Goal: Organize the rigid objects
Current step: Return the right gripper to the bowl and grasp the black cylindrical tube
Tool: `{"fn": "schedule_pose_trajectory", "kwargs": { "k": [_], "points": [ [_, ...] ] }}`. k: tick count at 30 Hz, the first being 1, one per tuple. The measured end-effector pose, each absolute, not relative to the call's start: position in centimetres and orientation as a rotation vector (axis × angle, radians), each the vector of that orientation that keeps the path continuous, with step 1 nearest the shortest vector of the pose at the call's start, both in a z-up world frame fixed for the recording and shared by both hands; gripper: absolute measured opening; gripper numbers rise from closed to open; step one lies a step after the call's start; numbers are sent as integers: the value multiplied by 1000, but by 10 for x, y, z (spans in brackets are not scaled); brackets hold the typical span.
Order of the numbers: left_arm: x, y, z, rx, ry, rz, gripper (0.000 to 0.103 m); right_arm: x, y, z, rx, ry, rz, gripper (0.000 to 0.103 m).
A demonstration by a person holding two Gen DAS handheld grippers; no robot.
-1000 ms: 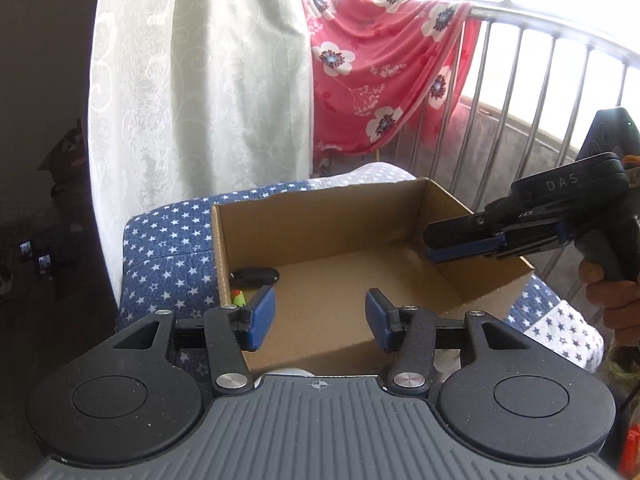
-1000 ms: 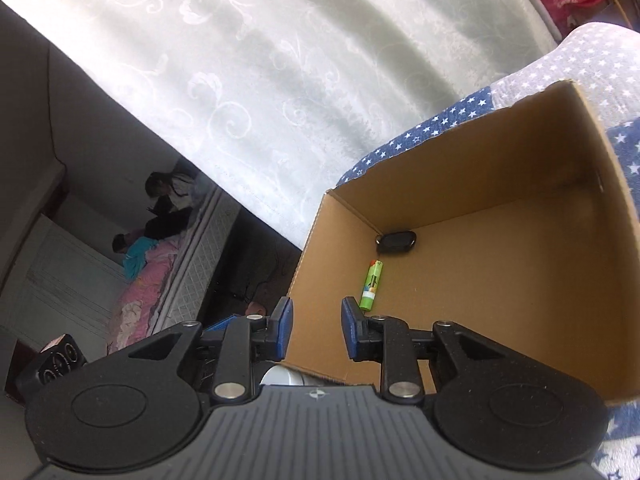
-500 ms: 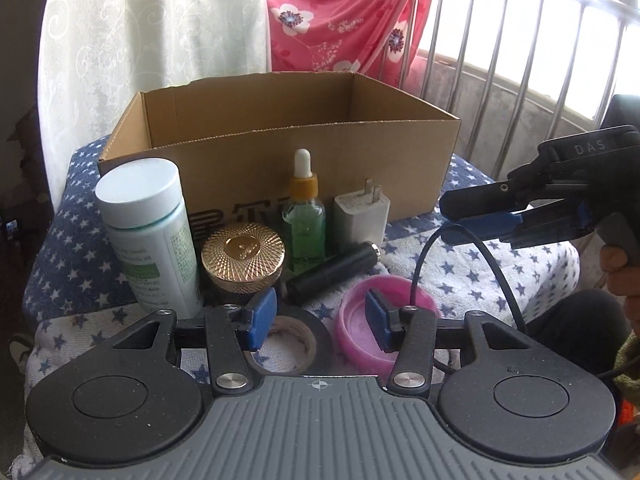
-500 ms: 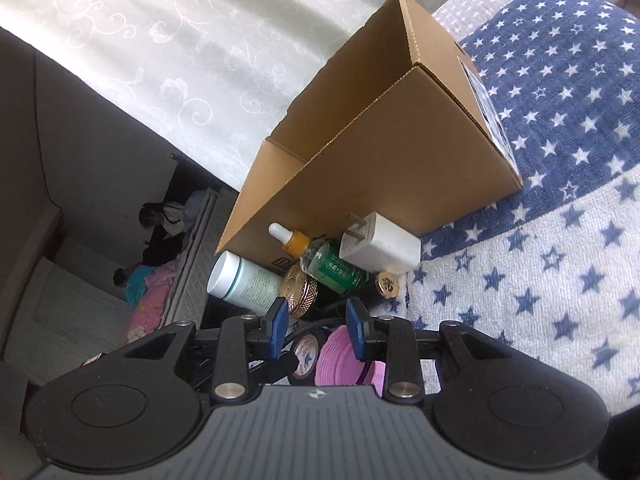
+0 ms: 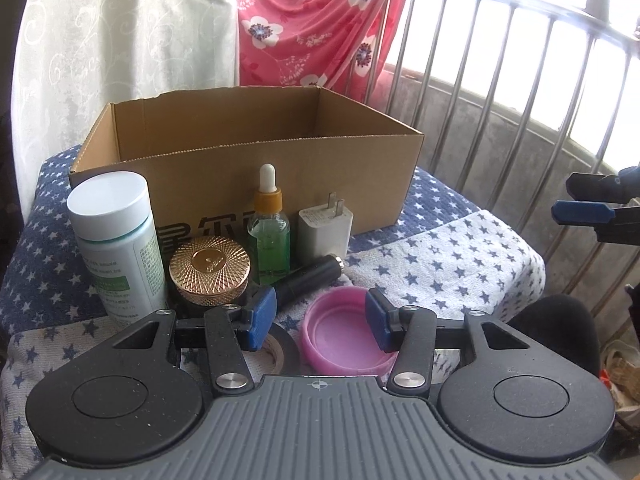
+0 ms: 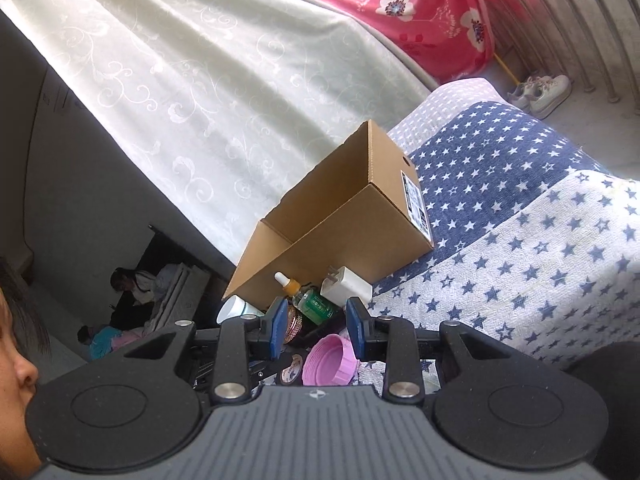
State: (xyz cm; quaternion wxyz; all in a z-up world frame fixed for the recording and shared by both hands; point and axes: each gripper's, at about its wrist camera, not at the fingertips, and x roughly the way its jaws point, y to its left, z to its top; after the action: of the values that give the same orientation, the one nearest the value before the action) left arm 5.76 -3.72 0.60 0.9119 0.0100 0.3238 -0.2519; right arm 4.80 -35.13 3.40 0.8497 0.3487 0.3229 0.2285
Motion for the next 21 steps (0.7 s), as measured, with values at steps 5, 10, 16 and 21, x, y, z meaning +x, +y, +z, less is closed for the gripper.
{"fn": "schedule_pose_trajectory", "kwargs": {
  "k": [5,10,16,21],
  "points": [
    [67,-45,-9,73,699,-448,49,85,-312,-4,742,760,530,34],
    [78,-45,-16,49,734,-428,49,121,-279,-28,689,792,512,34],
    [90,-44,-18,18,754,-429,49,146,-265,-45,689,814,530,34],
    [98,-50,-18,16,771,-433,50,158,-256,-55,684,845,571,33]
  ]
}}
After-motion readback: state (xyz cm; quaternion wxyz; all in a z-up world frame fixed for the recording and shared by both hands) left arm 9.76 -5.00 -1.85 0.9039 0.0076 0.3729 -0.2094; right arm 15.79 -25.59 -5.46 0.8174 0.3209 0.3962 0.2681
